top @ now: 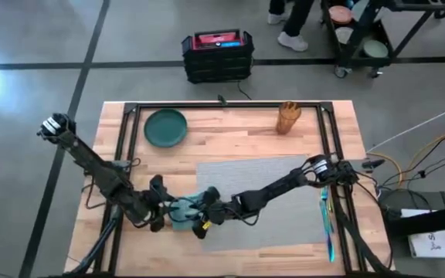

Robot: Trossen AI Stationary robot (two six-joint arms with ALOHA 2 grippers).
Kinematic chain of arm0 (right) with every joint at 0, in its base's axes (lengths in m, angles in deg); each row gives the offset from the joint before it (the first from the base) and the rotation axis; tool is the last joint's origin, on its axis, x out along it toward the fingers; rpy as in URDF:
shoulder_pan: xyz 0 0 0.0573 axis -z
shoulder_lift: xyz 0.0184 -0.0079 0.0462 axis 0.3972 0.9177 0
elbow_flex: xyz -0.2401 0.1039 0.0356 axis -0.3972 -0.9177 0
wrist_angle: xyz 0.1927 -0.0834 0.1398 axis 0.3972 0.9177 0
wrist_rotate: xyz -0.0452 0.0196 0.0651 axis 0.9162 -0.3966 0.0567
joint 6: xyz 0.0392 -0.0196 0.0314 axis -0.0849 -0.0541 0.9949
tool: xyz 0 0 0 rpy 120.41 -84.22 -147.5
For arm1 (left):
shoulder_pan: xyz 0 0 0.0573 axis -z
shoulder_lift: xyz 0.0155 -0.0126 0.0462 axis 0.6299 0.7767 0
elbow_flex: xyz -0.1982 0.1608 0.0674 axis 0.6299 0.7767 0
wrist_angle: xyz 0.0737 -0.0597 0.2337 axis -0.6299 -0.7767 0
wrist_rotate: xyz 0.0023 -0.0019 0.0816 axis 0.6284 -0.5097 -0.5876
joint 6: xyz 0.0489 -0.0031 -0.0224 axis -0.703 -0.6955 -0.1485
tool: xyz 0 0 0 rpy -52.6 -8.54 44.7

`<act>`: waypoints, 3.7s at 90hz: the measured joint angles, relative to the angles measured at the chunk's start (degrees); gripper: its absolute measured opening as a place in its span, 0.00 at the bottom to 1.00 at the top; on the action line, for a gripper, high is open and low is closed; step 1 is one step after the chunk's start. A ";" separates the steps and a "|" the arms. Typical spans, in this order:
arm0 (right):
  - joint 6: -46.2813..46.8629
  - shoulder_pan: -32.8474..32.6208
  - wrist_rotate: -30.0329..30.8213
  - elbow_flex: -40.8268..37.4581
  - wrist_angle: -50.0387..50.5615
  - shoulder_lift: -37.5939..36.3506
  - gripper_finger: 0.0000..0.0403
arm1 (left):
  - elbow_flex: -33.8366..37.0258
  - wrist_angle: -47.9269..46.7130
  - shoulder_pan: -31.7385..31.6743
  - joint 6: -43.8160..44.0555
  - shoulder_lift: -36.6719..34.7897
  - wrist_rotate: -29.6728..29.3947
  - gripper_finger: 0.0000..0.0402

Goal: Set table place
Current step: Fold the light blue table napkin

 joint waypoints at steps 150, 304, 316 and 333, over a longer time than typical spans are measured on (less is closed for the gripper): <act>-26.00 7.40 -0.31 -0.43 28.35 -3.40 0.33 | 1.18 6.65 -2.73 6.43 15.03 -4.81 0.28; -29.46 2.27 -7.64 -1.03 33.68 -2.35 0.03 | 2.38 8.82 0.26 10.16 21.23 13.58 0.28; -27.89 2.27 -7.66 -1.03 33.99 -3.74 0.03 | 2.17 8.87 0.24 10.45 17.77 13.25 0.28; -27.74 2.27 -7.66 -1.03 34.71 -7.91 0.03 | 1.03 8.56 0.23 8.01 12.52 9.55 0.28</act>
